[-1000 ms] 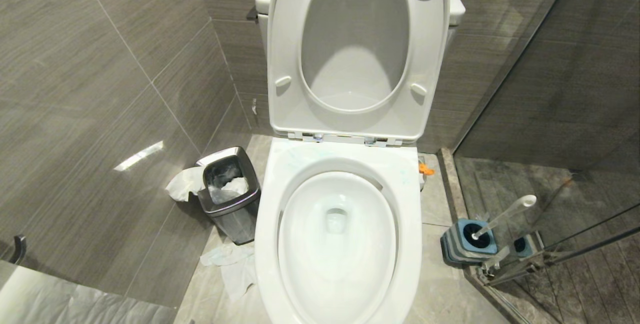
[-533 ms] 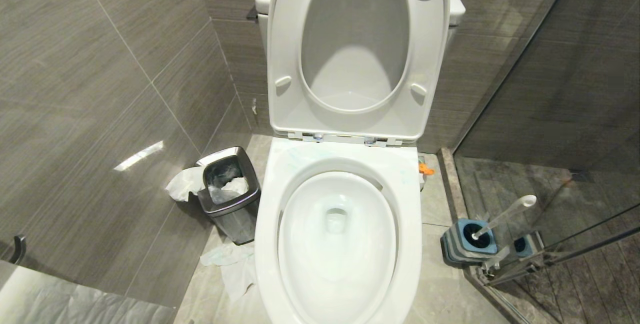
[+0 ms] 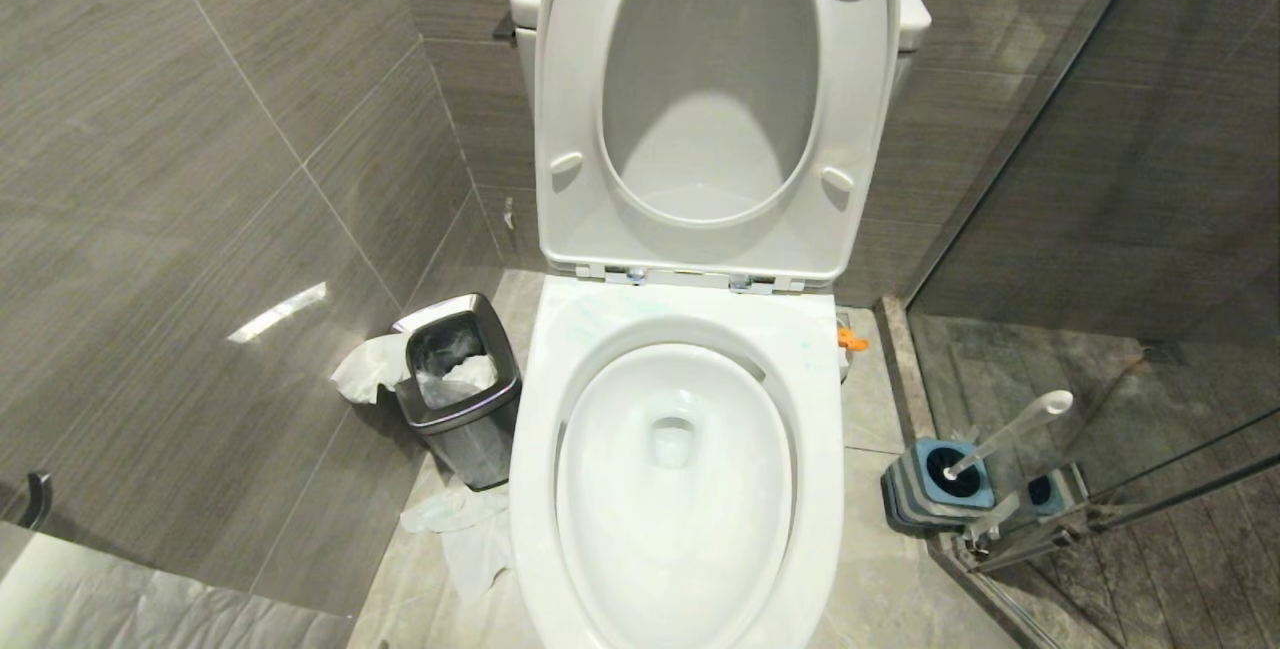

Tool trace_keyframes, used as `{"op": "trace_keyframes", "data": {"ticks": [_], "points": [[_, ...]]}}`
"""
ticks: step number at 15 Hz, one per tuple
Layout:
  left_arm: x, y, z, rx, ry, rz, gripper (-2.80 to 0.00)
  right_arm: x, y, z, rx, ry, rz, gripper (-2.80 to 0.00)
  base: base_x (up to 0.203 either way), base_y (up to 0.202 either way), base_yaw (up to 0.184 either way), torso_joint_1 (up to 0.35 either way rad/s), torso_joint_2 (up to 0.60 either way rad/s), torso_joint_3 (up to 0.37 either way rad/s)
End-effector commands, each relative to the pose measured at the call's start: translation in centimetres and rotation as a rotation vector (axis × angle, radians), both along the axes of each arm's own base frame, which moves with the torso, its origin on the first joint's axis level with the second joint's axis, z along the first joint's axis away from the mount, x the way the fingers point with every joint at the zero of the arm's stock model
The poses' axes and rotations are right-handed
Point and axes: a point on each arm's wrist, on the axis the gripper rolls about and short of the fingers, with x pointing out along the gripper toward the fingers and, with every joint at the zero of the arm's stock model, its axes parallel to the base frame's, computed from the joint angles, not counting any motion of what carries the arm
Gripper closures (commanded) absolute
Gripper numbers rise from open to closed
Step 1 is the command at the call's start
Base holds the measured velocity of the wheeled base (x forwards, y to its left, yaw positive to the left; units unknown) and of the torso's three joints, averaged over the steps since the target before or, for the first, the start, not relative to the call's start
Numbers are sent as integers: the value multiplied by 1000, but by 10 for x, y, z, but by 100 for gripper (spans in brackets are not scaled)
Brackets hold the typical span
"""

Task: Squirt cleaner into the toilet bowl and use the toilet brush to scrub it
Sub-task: Pour in the cleaning agent

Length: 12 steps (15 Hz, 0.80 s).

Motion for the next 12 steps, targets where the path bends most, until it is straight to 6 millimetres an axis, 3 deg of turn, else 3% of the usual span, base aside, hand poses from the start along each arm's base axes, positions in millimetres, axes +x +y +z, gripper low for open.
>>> {"op": "trace_keyframes", "data": {"ticks": [1,12], "points": [[1,-1,-5,11,48,-26,0,0,0,0,0,1,0,0,0,0,0,0,0,0],[0,-1,-10,-61,102,-60,0,0,0,0,0,1,0,0,0,0,0,0,0,0]]}}
